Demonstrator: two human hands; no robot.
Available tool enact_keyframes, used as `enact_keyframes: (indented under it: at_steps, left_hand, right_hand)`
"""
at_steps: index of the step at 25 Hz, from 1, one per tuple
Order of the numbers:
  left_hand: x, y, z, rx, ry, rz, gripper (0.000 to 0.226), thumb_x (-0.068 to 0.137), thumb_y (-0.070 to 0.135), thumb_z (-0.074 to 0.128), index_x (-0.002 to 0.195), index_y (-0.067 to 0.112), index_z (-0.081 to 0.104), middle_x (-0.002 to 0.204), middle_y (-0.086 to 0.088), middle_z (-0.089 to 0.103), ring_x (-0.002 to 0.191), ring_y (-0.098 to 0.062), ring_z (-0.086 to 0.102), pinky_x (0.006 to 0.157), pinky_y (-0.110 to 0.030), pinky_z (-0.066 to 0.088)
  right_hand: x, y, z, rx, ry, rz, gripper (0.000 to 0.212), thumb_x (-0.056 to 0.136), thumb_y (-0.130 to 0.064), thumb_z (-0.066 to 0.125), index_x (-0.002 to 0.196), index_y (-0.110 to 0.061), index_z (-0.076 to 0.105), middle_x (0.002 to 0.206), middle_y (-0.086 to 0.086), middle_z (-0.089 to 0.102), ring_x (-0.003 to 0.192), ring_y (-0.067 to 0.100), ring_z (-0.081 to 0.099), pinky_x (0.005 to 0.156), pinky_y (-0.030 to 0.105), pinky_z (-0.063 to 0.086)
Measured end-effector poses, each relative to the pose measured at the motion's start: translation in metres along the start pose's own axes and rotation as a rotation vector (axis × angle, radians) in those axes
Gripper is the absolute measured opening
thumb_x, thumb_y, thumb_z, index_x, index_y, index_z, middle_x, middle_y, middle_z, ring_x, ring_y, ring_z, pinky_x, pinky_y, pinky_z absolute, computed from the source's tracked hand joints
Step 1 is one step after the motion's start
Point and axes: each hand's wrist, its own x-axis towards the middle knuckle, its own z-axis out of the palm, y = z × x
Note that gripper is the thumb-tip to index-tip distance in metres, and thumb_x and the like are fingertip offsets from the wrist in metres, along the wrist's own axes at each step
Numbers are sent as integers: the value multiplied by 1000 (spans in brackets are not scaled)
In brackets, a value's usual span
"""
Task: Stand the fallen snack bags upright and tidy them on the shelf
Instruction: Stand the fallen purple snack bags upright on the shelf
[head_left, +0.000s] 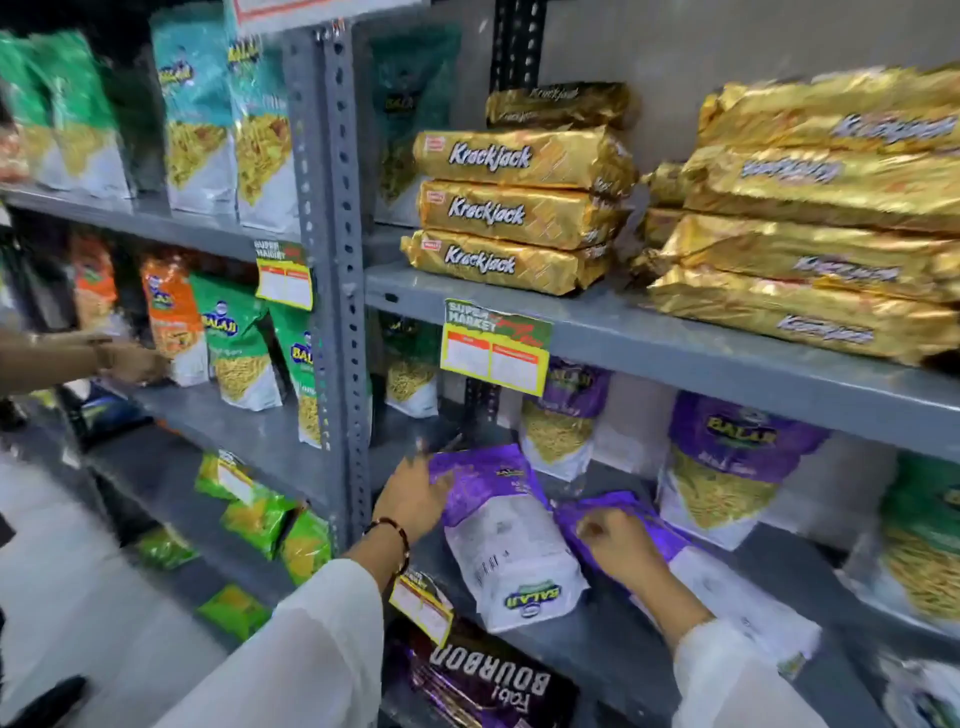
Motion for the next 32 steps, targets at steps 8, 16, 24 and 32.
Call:
enact_keyframes:
  at_steps: [8, 16, 24, 32]
  left_hand:
    - [70, -40, 42, -561, -74, -558, 19, 86, 4, 53, 70, 11, 44, 67, -10, 48, 43, -20, 51, 43, -28, 45]
    - [86, -27, 16, -834, -175, -282, 12, 85, 3, 55, 86, 15, 59, 55, 9, 71, 47, -1, 64, 47, -14, 53]
    - [87, 4, -1, -876, -136, 20, 17, 84, 2, 56, 83, 17, 63, 64, 10, 74, 61, -3, 66, 57, -18, 57]
    - [69, 12, 2, -795, -212, 258, 24, 86, 4, 52, 95, 24, 62, 78, 17, 76, 75, -3, 69, 66, -21, 57]
  right_hand:
    - [50, 1, 25, 310, -161, 308, 30, 79, 6, 48, 56, -11, 56, 34, -3, 47, 29, 8, 42, 36, 14, 38]
    - [54, 0, 24, 497, -51, 350, 34, 73, 13, 33, 59, -10, 54, 45, 1, 55, 48, 16, 47, 54, 28, 50]
    - [47, 5, 45, 409, 205, 67, 34, 75, -1, 57, 51, -26, 55, 52, -6, 58, 58, 18, 55, 59, 38, 52]
    - [-4, -22, 78, 552, 8, -92, 35, 64, -12, 79, 88, -31, 60, 99, -2, 63, 90, 13, 59, 80, 14, 45]
